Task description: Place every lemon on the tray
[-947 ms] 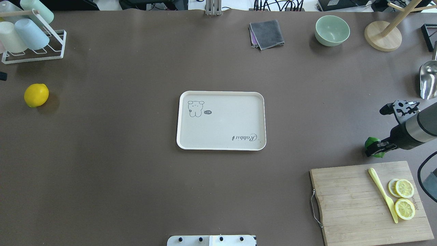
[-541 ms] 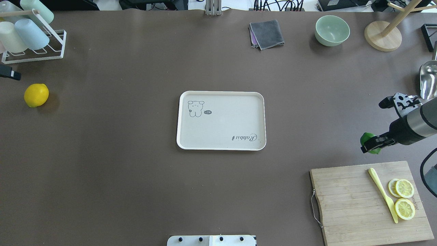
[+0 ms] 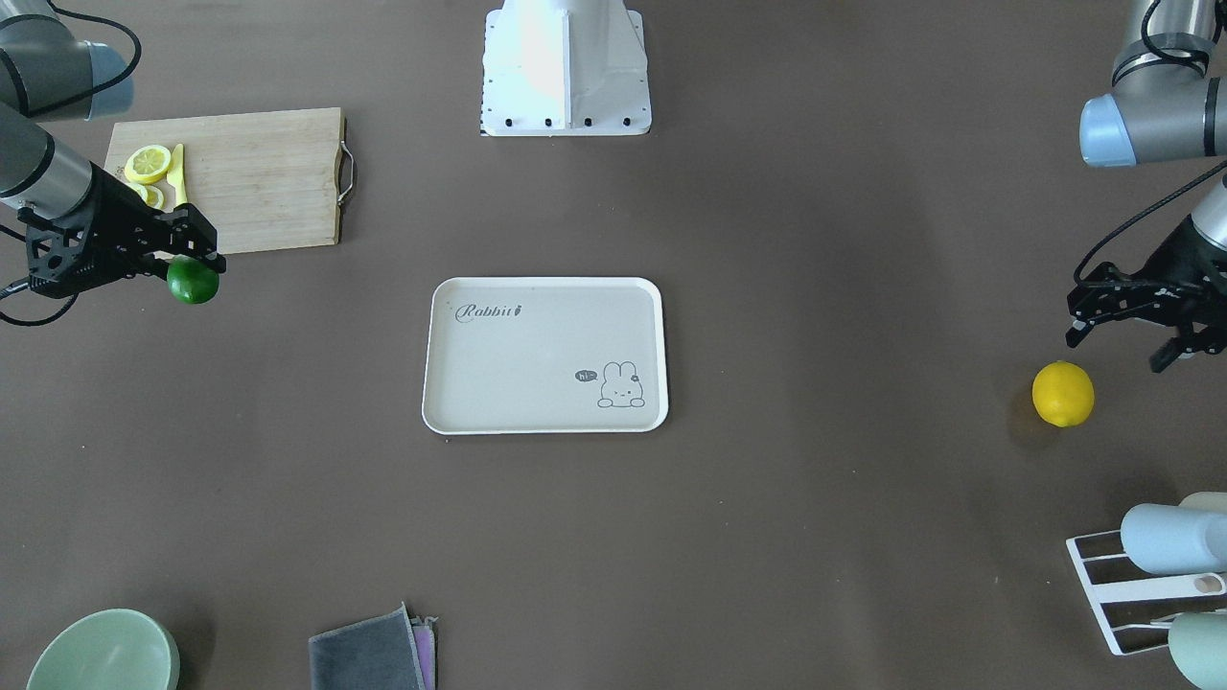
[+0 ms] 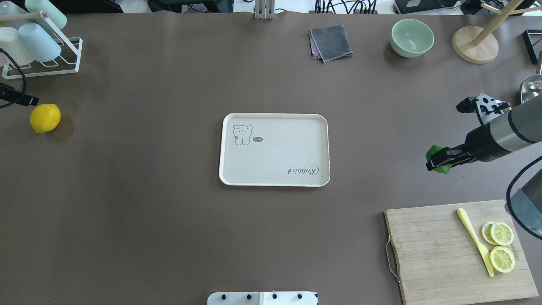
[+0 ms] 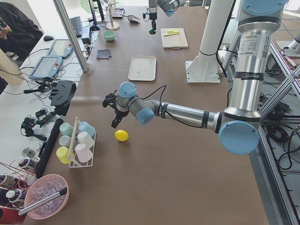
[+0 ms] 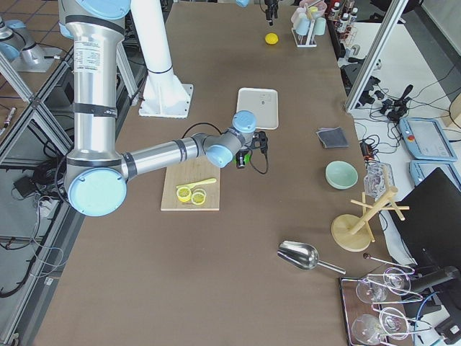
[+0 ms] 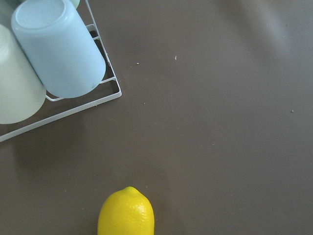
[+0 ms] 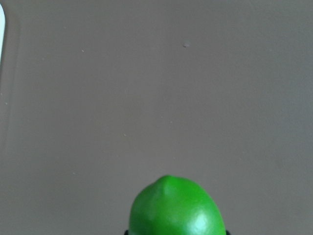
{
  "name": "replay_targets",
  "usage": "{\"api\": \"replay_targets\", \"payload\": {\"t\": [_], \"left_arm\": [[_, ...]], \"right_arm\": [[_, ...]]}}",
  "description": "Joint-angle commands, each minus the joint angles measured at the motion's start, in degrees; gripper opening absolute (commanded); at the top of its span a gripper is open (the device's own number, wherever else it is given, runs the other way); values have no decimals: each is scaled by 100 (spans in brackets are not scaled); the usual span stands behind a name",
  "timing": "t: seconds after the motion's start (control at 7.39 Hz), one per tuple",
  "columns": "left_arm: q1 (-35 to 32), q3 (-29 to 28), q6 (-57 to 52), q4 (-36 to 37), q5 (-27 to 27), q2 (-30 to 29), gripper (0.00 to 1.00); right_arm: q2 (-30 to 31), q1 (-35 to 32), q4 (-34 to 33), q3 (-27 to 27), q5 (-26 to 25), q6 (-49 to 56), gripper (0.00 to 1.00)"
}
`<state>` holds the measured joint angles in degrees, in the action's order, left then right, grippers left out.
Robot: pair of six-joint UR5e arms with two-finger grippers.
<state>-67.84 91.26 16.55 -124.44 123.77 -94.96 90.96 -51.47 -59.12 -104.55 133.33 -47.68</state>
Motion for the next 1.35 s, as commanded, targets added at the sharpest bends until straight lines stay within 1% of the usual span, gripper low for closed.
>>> {"api": "replay_targets", "payload": {"t": [0.0, 0.14, 0.41, 0.54, 0.68, 0.81, 0.95, 1.22], "left_arm": [[7, -841, -442, -741, -46, -162, 98], [7, -1299, -381, -1313, -46, -241, 98], [25, -1365, -137, -1354, -46, -312, 98], [51, -1382, 31, -1346, -20, -373, 98], [129, -1487, 67, -1346, -20, -478, 98], [156, -1714, 76, -1354, -20, -636, 98], [183, -1786, 294, -1389, -20, -690, 98], [218, -1752, 611, -1398, 41, -690, 98]], "right_arm": [[-655, 31, -264, 5, -35, -625, 0], [-920, 127, -354, -4, -114, -933, 0], [-1272, 452, -450, 49, -447, -1208, 0], [-1370, 471, -608, 49, -509, -1208, 0], [-1405, 532, -635, 66, -571, -1217, 0], [-1545, 585, -644, 153, -641, -1226, 0], [-1659, 672, -644, 224, -764, -1356, 0], [-1748, 673, -653, 233, -774, -1402, 0]]}}
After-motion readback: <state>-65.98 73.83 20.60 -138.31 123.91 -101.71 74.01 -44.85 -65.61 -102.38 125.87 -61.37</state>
